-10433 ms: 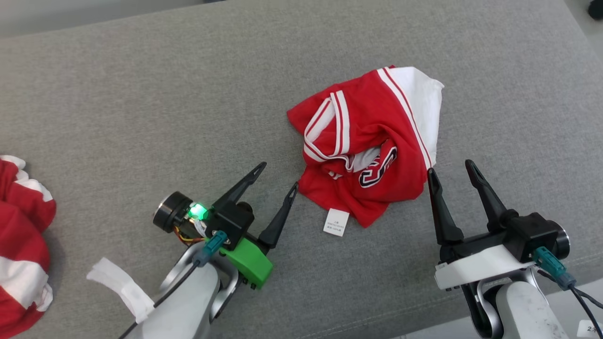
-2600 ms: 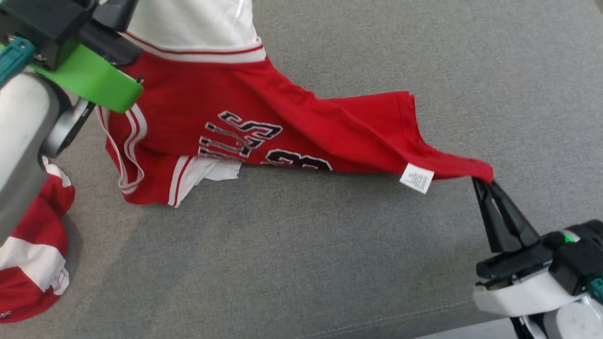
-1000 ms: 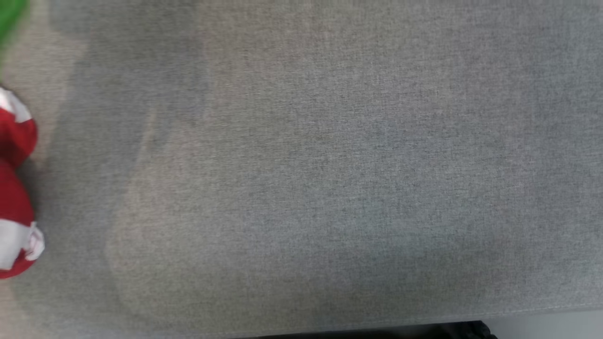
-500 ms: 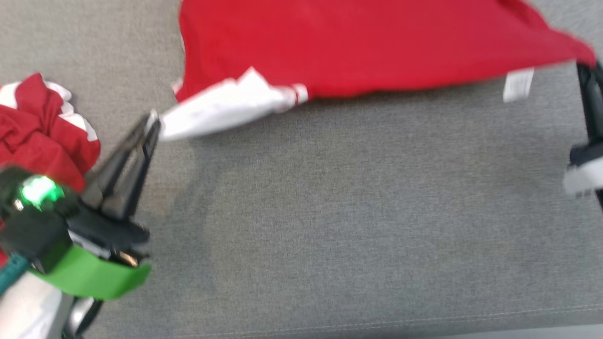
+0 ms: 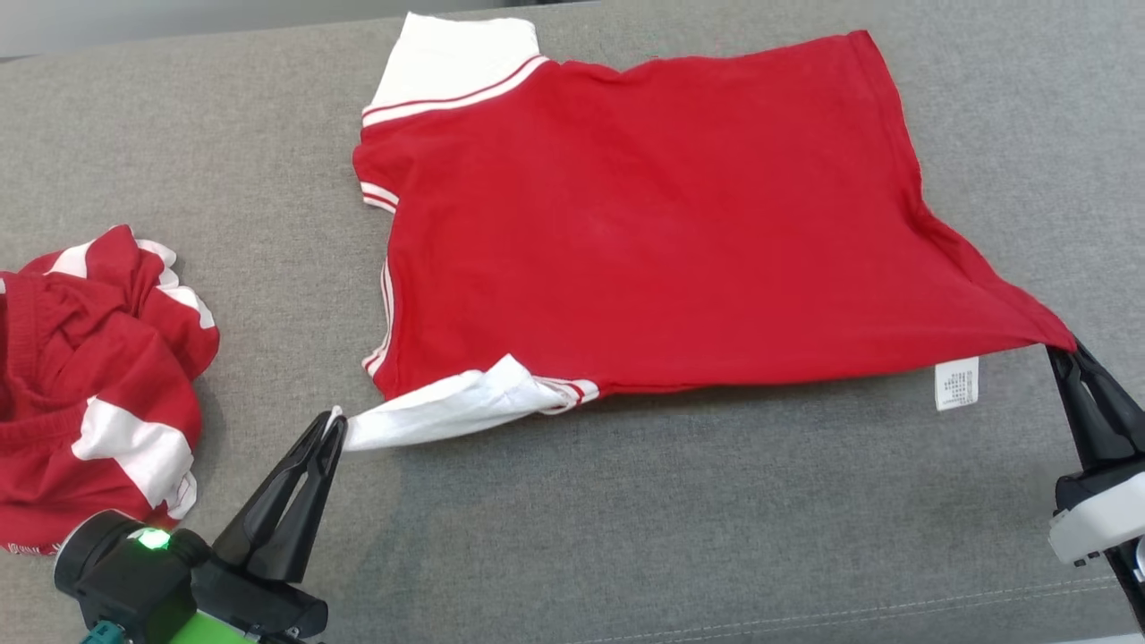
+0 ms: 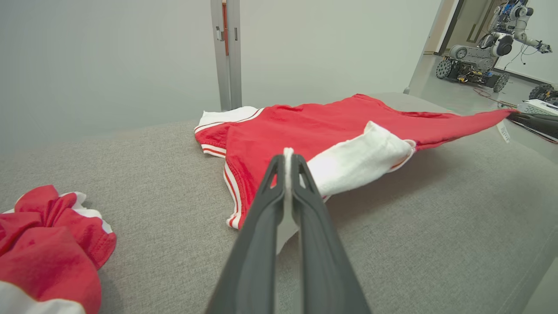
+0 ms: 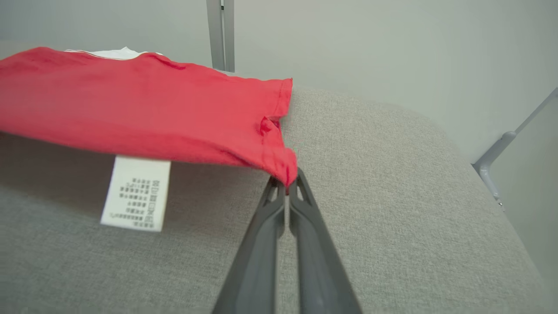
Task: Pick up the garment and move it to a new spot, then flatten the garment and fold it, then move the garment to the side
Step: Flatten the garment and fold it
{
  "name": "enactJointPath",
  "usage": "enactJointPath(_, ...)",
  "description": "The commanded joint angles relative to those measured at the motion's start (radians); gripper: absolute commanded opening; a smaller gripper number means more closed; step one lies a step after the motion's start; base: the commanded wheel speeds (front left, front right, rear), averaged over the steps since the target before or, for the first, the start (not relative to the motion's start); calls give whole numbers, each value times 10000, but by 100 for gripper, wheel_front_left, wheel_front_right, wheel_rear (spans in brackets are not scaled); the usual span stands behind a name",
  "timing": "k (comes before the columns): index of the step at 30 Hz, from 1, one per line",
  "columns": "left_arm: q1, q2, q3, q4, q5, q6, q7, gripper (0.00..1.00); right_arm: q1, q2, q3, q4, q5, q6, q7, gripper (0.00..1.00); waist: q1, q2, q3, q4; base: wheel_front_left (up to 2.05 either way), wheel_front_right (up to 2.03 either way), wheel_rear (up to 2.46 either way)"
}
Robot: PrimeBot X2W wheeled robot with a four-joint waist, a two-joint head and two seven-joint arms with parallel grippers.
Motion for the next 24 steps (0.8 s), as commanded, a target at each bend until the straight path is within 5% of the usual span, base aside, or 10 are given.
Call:
enactJointPath(1, 15, -6, 27, 35, 33, 84, 19, 0, 58, -49, 21, -31, 62, -21, -30, 0, 1, -1, -122, -55, 0, 0, 0)
enactJointPath(24, -4642, -899, -897, 2514, 1260, -283, 443, 0, -3288, -268, 1105, 2034, 808, -20, 751, 0, 1, -1, 1616, 386, 0, 0, 0)
